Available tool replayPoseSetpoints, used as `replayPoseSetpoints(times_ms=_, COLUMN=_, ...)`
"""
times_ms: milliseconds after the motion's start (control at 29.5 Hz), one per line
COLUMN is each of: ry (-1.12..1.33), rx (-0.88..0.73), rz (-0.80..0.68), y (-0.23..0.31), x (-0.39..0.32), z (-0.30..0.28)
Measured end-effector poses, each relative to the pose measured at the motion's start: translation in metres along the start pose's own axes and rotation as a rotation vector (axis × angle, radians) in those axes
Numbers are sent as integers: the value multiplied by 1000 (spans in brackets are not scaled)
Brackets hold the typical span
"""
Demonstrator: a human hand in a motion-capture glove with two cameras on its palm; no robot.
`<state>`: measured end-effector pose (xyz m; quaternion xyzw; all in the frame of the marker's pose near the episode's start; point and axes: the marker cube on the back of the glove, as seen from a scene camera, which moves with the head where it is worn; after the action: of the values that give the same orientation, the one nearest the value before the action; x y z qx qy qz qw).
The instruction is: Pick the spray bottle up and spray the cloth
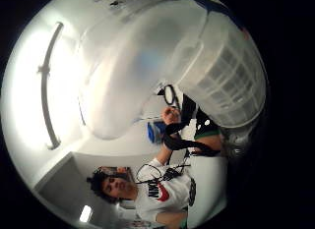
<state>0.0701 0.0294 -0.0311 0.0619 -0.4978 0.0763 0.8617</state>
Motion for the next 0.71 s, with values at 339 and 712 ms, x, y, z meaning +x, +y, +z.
replayPoseSetpoints(times_ms=339, ry=90, rx=-52, rz=38, y=-6, x=-18, z=24)
replayPoseSetpoints(times_ms=712, ry=58, rx=18, rz=-25, y=0, x=-65, z=-12)
